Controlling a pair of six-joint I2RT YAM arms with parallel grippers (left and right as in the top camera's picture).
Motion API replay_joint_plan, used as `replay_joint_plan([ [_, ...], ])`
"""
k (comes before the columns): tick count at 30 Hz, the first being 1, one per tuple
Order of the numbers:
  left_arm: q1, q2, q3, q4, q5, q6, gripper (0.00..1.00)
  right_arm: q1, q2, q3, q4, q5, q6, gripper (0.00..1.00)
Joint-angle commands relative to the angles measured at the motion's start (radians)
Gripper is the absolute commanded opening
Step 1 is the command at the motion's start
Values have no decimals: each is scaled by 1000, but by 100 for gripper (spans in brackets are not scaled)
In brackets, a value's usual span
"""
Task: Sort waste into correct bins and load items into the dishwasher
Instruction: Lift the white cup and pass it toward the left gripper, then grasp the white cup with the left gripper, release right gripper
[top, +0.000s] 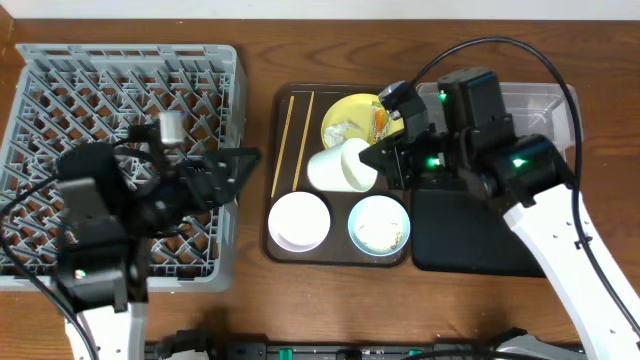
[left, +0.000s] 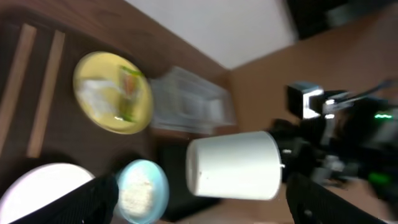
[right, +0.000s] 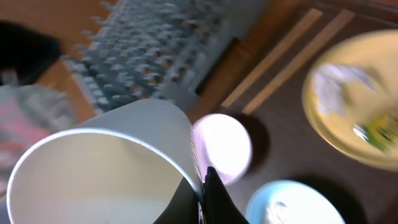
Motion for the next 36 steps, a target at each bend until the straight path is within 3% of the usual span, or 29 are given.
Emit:
replay_joint_plan([
  [1,119,66,18,4,430,23,87,-4,-12,5,34,-237,-88,1],
  [4,136,114,18,-8,528,74,86,2,-12,5,84,-314,-87,1],
  [23,-44,93,15,-45,528,111,86,115,18,5,366,-432,-97,1],
  [31,-56,53,15,-45,528,106,86,118,87,5,421,-553,-102,1],
  [36,-56,27,15,-44,528,107,80,116,114,5,449,-600,-102,1],
])
